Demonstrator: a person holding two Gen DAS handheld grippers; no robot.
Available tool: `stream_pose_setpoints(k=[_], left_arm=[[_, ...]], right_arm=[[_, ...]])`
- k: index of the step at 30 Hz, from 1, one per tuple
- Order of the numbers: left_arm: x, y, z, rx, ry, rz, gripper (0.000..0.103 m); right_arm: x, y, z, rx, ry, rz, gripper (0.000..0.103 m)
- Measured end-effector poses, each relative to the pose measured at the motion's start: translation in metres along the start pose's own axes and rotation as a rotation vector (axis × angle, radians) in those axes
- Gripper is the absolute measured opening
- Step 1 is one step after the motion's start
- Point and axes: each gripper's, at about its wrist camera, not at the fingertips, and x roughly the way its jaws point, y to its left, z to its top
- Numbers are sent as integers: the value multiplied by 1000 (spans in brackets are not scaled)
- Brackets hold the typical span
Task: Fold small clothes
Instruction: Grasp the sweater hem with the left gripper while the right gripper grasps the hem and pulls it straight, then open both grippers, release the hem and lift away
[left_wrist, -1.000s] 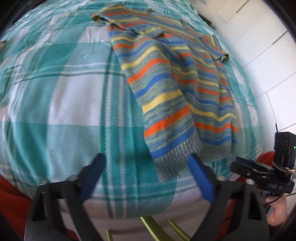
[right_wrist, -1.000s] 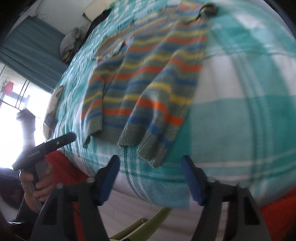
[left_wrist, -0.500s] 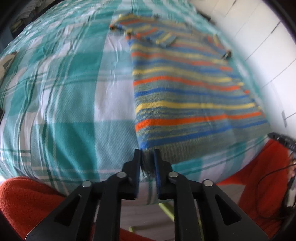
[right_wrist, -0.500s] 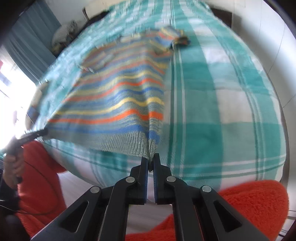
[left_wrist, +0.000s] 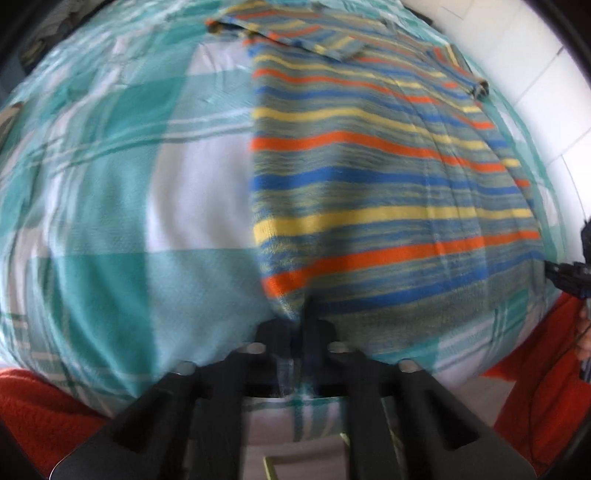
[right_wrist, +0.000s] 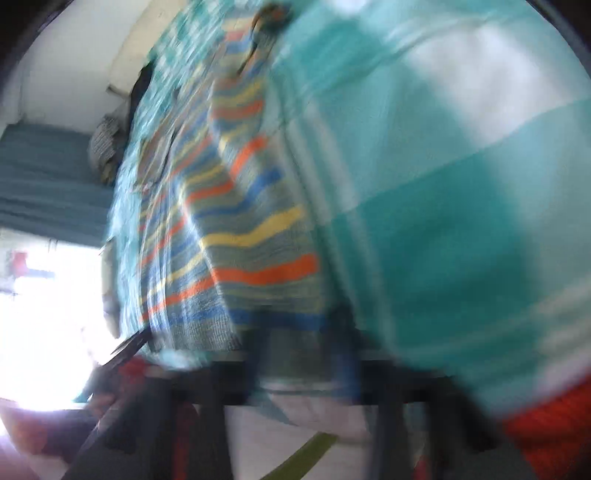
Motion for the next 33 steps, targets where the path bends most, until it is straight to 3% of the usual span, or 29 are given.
stream_pose_setpoints(k=[5, 9, 13, 15, 18, 19, 20, 21, 22, 24, 27, 29, 31, 33], left_arm=[[-39, 21, -5, -62, -46, -10, 3], [-51, 26, -15, -58, -49, -3, 3], [-6, 20, -22, -32, 48, 108, 3], [2, 15, -22, -10, 42, 150, 3], [-1, 3, -20, 41, 36, 219, 10], [-3, 2, -20, 48, 43, 230, 17], [-5, 2, -20, 46, 49, 238, 32], [-11, 5, -20, 34, 51, 249, 41], [-19, 9, -21, 17, 38, 256, 54], [-42, 20, -21, -25, -22, 265, 61], [-75, 37, -13, -109, -135, 295, 71], [-91, 47, -11, -164, -201, 293, 74], [-97, 55, -8, -218, -257, 282, 77], [-98, 63, -11, -261, -278, 276, 78]], right_arm=[[-37, 30, -2, -107, -43, -121, 4], [-70, 46, -12, -160, -70, -166, 4], [-18, 38, -7, -156, 11, -299, 4], [5, 25, -7, -123, 39, -335, 4], [4, 34, -2, -146, 29, -370, 5], [2, 37, -2, -150, 27, -373, 7], [1, 41, -2, -151, 31, -365, 9], [0, 46, -5, -147, 41, -351, 16], [-6, 48, -6, -145, 49, -344, 30], [-26, 61, -1, -172, 25, -363, 44], [-60, 86, 21, -320, -70, -465, 45], [-79, 109, 50, -448, -168, -549, 56], [-84, 131, 82, -585, -267, -579, 73], [-69, 156, 115, -705, -313, -570, 75]])
